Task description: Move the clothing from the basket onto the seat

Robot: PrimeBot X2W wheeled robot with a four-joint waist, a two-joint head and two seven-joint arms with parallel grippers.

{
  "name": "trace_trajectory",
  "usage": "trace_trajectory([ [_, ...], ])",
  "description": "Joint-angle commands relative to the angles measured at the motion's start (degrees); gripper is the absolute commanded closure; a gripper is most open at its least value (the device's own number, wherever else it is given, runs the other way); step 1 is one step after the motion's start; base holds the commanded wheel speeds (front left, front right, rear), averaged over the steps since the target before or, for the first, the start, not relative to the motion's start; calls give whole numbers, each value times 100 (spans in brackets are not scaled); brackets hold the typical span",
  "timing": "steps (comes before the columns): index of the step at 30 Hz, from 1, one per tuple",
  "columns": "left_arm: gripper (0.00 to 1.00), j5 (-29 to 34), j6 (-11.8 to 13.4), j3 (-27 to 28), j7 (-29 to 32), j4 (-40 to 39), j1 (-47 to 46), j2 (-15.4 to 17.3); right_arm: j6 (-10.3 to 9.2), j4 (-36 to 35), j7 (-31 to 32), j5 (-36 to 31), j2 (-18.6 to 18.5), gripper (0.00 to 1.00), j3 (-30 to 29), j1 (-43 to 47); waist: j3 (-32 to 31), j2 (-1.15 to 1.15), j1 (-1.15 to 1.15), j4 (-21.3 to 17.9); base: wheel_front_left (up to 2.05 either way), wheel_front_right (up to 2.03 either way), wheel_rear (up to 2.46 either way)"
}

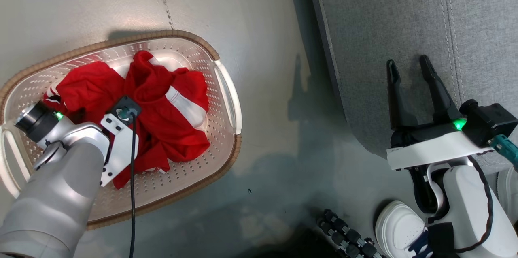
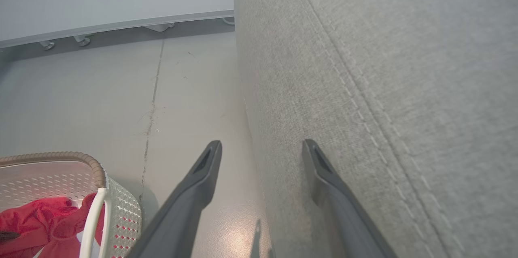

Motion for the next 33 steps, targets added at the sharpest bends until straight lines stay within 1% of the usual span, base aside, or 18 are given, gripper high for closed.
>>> trace_trajectory([
  [1,0,49,-74,-58,110,24,-128,73,3,-30,-27,8,-26,0,24,-84,83,0,0,-39,0,0,0],
  [4,0,91,-103,-153,327,29,-185,45,8,-18,-26,97,-21,0,71,-103,150,0,0,-56,0,0,0],
  [10,0,192,-51,-333,656,33,-263,2,9,51,-12,141,-5,0,173,-86,253,0,0,-123,0,0,0],
  [13,0,116,-161,-341,903,36,-182,2,9,27,-5,149,-6,0,208,-7,253,0,0,-142,0,0,0],
  [14,0,95,-159,-333,957,36,-180,5,9,23,-5,146,-6,0,210,10,253,0,0,-143,0,0,0],
  [18,0,76,-120,-371,1019,35,-209,22,9,10,-5,151,-7,0,210,49,263,0,0,-149,0,0,0],
  [19,3,11,-129,-328,1055,37,-207,29,9,14,-5,152,-7,0,211,55,265,0,0,-151,0,0,0],
  [20,59,-36,-126,-289,1074,38,-210,32,9,21,-5,153,-7,0,213,54,266,0,0,-154,0,0,0],
  [21,100,-58,-121,-273,1089,36,-214,31,9,32,-5,157,-7,0,213,48,266,0,0,-157,0,0,0],
  [28,100,-114,-165,-349,1157,37,-252,89,8,28,-6,212,-8,0,275,-85,203,0,0,-195,0,0,0],
  [33,100,-334,-67,-219,956,28,-106,-38,7,66,-8,187,-22,0,245,-160,-9,0,0,-209,0,0,0],
])
